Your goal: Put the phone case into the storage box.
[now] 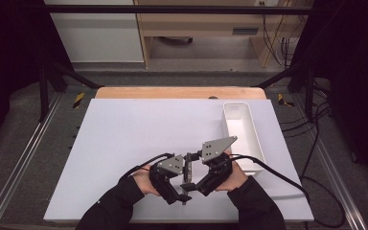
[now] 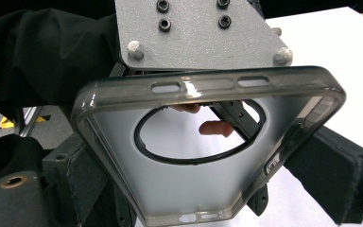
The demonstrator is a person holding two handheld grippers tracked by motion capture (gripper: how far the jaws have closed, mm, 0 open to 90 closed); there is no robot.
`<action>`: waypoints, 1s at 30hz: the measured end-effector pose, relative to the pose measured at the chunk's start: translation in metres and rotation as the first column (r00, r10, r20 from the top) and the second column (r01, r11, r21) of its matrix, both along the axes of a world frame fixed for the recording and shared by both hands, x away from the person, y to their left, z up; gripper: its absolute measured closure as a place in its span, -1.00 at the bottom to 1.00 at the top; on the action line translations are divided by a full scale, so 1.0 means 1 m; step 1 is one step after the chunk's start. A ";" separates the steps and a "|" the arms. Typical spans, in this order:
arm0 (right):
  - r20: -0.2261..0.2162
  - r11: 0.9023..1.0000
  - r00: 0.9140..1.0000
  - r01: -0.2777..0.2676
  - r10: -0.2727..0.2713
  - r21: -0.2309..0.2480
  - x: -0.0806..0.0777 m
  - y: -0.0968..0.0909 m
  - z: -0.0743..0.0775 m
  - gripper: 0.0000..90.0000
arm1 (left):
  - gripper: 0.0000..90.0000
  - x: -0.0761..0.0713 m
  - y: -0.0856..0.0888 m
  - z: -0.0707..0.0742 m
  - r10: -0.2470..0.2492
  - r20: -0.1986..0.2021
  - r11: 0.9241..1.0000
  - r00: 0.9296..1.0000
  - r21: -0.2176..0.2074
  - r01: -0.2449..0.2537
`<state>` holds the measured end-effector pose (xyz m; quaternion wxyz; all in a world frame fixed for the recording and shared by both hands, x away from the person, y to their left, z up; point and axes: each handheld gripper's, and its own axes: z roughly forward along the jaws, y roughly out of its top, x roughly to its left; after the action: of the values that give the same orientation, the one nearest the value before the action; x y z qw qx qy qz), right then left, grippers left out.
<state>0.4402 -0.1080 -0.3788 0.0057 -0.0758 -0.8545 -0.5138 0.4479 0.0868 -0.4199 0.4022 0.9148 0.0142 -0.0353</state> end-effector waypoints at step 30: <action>0.005 0.997 0.997 0.076 -0.076 -0.018 0.000 -0.011 0.013 -0.71 | -0.94 0.001 0.033 0.008 0.129 0.045 0.991 0.991 -0.026 -0.128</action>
<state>0.4402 -0.1189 -0.3659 -0.0164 -0.1074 -0.8558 -0.5058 0.4488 0.1202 -0.4124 0.4145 0.9078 0.0632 0.0118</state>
